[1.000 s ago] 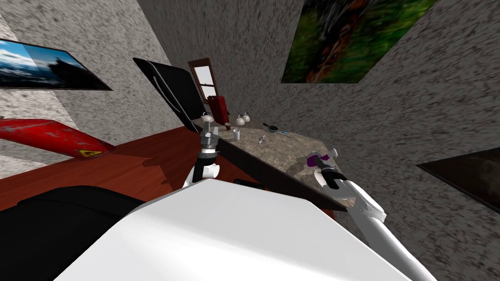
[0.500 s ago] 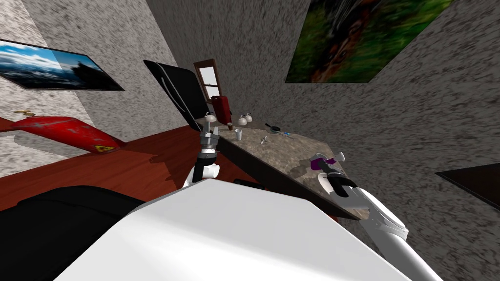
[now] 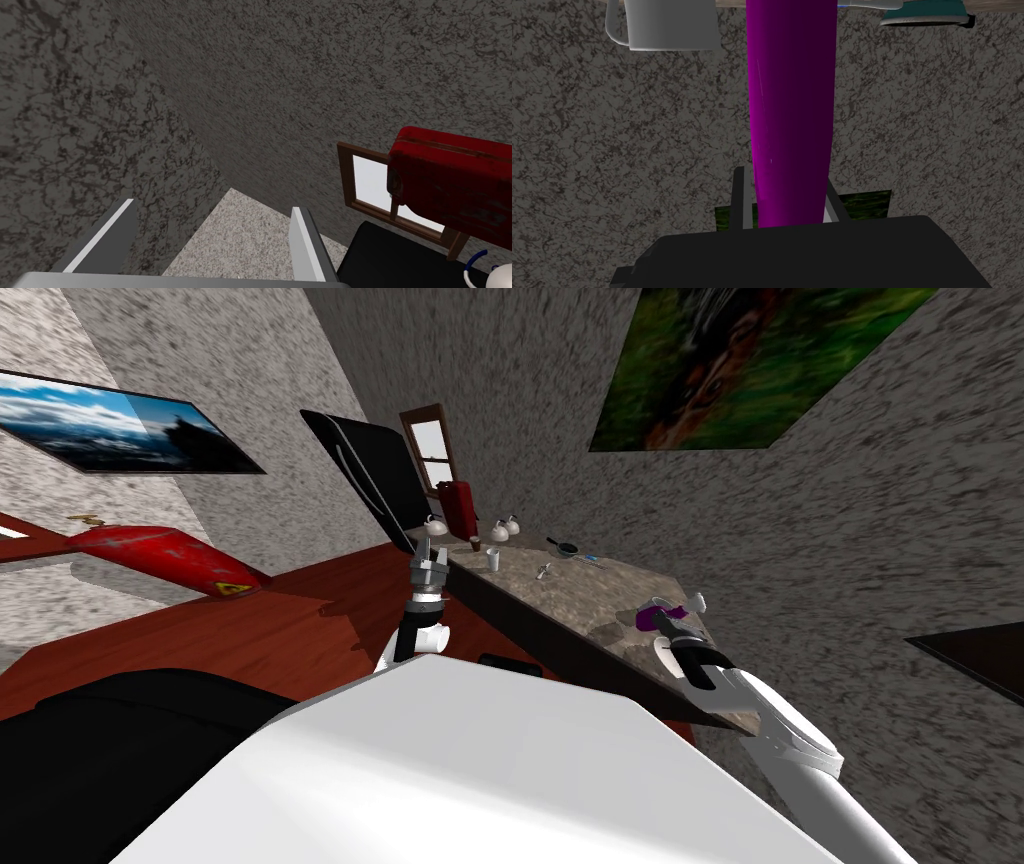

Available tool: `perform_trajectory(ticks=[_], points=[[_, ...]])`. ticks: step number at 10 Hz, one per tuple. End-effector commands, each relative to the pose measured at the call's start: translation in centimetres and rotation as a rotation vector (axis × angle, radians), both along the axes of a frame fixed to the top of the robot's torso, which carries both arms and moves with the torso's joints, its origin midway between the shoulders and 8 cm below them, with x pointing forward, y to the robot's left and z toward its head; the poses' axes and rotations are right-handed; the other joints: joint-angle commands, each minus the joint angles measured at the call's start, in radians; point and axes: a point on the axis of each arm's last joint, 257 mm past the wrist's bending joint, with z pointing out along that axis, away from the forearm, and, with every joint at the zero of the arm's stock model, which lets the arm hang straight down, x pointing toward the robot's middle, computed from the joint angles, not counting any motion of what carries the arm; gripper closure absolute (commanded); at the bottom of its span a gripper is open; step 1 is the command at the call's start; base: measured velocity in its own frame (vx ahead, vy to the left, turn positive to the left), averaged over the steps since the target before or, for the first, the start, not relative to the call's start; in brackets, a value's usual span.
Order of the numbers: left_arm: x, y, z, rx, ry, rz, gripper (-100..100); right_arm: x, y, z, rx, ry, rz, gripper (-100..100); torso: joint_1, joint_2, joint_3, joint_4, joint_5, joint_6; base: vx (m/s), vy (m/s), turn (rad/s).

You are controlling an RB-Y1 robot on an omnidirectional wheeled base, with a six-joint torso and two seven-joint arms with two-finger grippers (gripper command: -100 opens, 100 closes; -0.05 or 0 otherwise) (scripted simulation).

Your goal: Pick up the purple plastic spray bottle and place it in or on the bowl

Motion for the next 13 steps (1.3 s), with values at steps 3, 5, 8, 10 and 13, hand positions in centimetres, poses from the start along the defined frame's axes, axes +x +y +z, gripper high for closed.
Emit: perform_trajectory(ticks=[3, 5, 8, 10, 13], points=[[0.0, 0.0, 0.0, 0.000, 0.000, 0.000, 0, 0.6, 1.4, 3.1, -0.056, -0.027, 0.049, 100, -0.001, -0.001, 0.000, 0.000, 0.000, 0.000, -0.145, 0.020, 0.003], [0.0, 0.0, 0.0, 0.000, 0.000, 0.000, 0, 0.9, 2.0, 4.3, -0.079, -0.039, 0.070, 100, -0.001, 0.001, 0.001, 0.001, 0.001, 0.000, -0.138, 0.021, 0.002], [0.0, 0.0, 0.0, 0.000, 0.000, 0.000, 0, 1.2, 3.1, 6.1, -0.109, -0.055, 0.102, 100, 0.000, -0.001, 0.000, 0.001, 0.001, -0.001, -0.109, 0.020, 0.003], [0.0, 0.0, 0.0, 0.000, 0.000, 0.000, 0, 1.6, 4.3, 7.7, -0.133, -0.069, 0.138, 100, 0.001, -0.001, 0.000, 0.001, 0.001, -0.001, -0.131, 0.036, -0.001], [0.0, 0.0, 0.0, 0.000, 0.000, 0.000, 0, 1.5, 4.5, 8.3, -0.114, -0.061, 0.150, 100, 0.002, -0.002, -0.001, 0.001, 0.001, 0.000, -0.076, 0.040, -0.047]])
